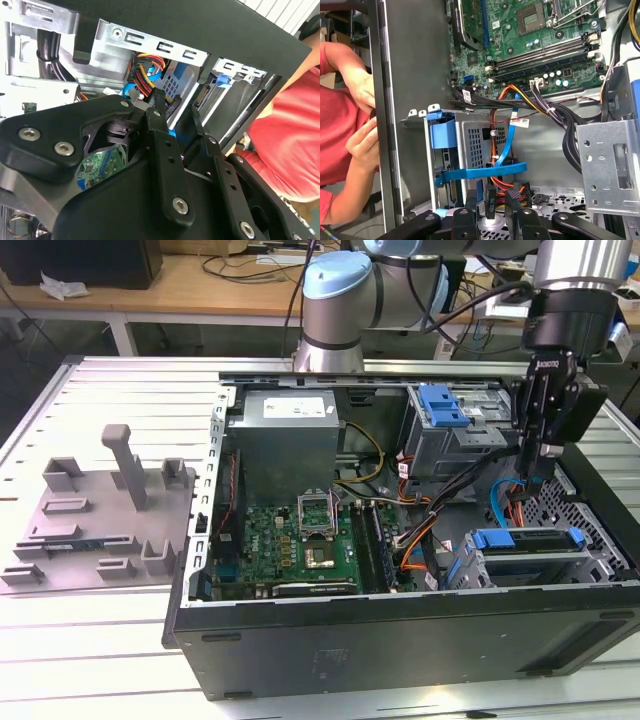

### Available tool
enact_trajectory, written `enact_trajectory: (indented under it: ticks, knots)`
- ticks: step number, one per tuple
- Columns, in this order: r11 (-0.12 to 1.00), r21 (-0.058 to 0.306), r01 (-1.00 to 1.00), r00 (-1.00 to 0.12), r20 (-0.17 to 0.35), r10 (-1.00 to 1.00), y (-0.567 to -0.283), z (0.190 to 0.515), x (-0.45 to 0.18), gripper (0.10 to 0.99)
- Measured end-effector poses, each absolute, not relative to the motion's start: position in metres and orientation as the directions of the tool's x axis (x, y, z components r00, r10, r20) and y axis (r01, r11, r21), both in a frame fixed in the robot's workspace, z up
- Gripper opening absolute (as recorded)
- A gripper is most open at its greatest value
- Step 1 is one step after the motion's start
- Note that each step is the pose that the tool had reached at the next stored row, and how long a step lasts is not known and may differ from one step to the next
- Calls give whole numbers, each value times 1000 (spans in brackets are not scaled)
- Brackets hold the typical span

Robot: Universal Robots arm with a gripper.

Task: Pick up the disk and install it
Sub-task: 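Insert the first disk wire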

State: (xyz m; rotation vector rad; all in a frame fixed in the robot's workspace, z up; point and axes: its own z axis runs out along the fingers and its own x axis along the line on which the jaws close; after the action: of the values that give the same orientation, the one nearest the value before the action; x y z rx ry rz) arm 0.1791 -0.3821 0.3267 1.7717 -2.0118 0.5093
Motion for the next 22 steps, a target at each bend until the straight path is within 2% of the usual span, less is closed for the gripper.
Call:
enact_trajectory:
  ticks: [8,10,15,22]
  knots:
    - [128,-11,-992,-115,527,-842,-381,327,177,341]
    - [129,-11,-992,-115,528,-841,-381,326,177,200]
    - [129,-12,-992,-115,537,-836,-381,326,177,200]
    - [128,-18,-992,-115,576,-809,-381,322,177,200]
